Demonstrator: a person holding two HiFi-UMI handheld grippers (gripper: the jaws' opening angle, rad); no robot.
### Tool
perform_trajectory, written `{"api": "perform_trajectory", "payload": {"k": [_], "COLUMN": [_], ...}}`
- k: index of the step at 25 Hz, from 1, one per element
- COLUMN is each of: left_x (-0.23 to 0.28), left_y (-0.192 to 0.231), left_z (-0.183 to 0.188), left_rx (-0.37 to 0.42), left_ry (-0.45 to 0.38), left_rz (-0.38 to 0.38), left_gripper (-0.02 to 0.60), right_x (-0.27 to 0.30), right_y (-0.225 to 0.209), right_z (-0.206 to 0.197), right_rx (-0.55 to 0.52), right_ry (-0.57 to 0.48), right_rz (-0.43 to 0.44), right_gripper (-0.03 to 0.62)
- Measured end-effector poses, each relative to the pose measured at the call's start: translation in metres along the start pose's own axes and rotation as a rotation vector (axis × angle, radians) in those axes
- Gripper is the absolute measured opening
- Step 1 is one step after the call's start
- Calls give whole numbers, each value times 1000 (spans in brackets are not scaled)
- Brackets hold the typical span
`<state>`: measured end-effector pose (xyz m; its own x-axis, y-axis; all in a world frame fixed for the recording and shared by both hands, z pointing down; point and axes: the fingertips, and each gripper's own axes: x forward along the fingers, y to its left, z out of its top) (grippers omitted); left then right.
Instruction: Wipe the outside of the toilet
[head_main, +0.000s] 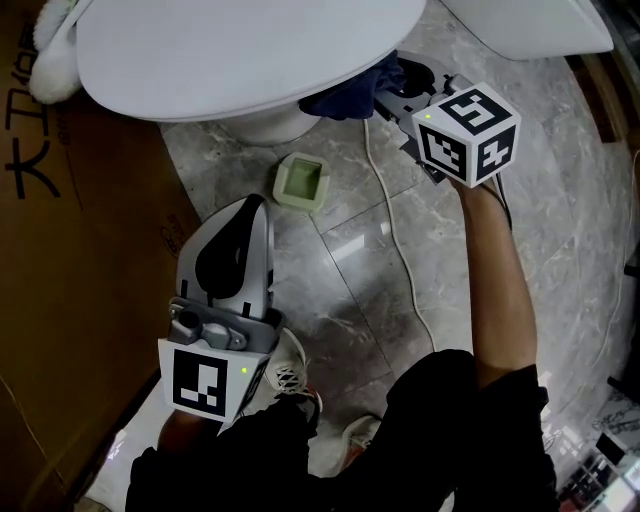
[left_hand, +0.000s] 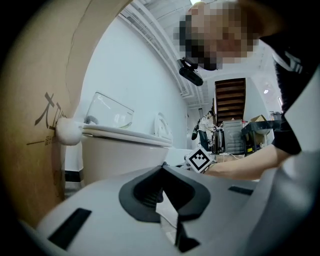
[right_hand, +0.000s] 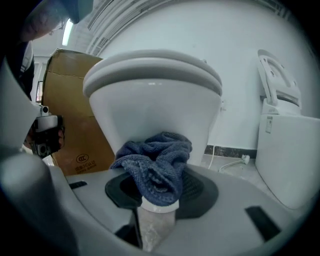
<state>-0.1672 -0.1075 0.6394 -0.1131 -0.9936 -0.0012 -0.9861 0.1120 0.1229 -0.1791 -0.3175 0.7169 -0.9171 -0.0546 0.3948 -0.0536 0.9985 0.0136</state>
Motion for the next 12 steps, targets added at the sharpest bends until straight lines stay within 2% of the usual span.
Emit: {"api": "perform_trajectory", "payload": {"k": [12], "left_x": [-3], "left_y": [5], "left_z": [-12], "left_rx": [-17], "left_ry": [33], "left_rz": [-16], "left_gripper": [9], "right_x": [43], "right_y": [-14], "right_z": [-66], "right_rx": [42], "right_ry": [136], "right_rz": [-6], "right_gripper": [155]}}
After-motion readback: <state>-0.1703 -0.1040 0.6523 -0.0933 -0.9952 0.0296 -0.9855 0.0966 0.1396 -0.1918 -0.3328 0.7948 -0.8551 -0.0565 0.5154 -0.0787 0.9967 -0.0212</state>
